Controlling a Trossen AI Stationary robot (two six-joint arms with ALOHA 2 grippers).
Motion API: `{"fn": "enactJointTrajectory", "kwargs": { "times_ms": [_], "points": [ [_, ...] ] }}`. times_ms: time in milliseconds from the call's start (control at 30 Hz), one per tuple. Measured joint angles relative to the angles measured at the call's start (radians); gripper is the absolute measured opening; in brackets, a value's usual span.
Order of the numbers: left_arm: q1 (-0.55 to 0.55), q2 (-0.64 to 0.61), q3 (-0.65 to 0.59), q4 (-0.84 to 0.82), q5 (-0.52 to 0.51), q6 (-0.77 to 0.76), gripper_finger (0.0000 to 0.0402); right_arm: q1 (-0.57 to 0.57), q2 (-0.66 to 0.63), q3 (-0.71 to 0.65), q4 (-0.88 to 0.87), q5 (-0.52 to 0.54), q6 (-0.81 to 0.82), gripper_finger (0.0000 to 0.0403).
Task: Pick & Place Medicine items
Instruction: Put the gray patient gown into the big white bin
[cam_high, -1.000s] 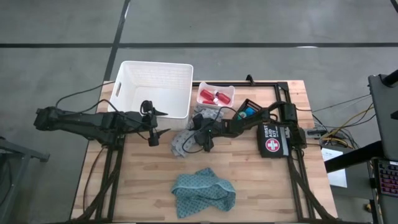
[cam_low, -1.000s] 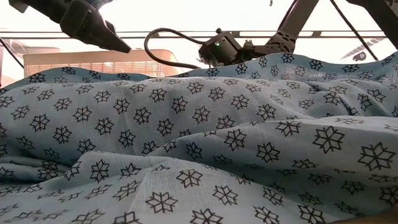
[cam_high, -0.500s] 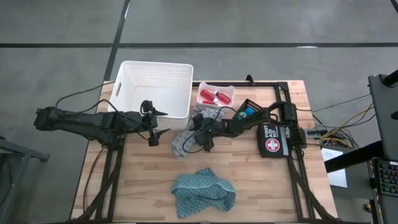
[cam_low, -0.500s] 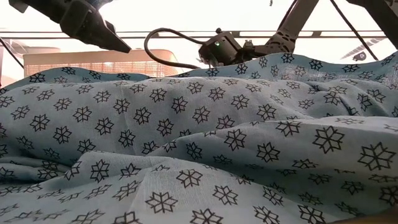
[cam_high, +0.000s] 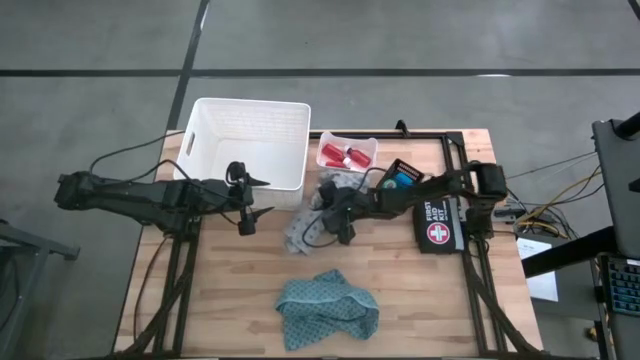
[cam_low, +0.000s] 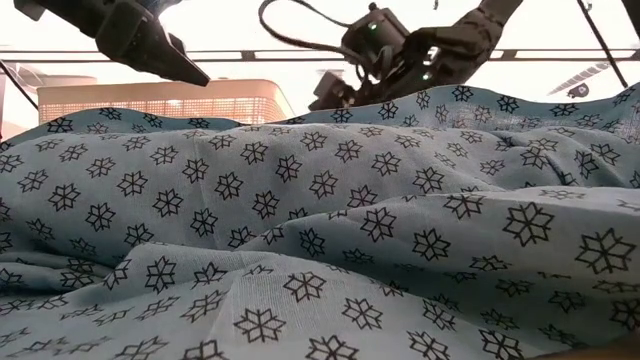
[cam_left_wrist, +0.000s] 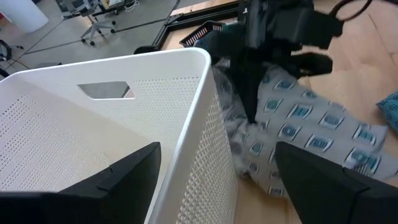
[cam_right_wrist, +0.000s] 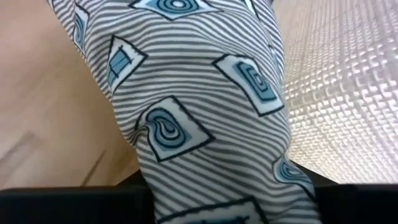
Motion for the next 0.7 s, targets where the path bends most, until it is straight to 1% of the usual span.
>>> {"fn": "enactJointTrajectory", "kwargs": {
  "times_ms": [167,233,367,567,700],
  "points": [
    [0.000,0.000,0.000,0.000,0.000,0.000,0.0319,0.004,-0.080,-0.042,-0.016,0.013,0.000,0.0118],
    [0.000,0.000,0.000,-0.001,0.000,0.000,0.0319,0.003,-0.121,-0.052,-0.053,0.031,0.000,0.0118],
    [0.000,0.000,0.000,-0.008,0.000,0.000,0.0319,0.003,-0.218,-0.068,-0.132,0.037,0.016,0.0123],
    [0.000,0.000,0.000,-0.010,0.000,0.000,0.0319,0.001,-0.360,-0.080,-0.161,0.044,0.018,0.0122],
    [0.000,0.000,0.000,-0.014,0.000,0.000,0.0320,0.001,-0.432,-0.082,-0.153,0.136,0.016,0.0117]
  ]
}}
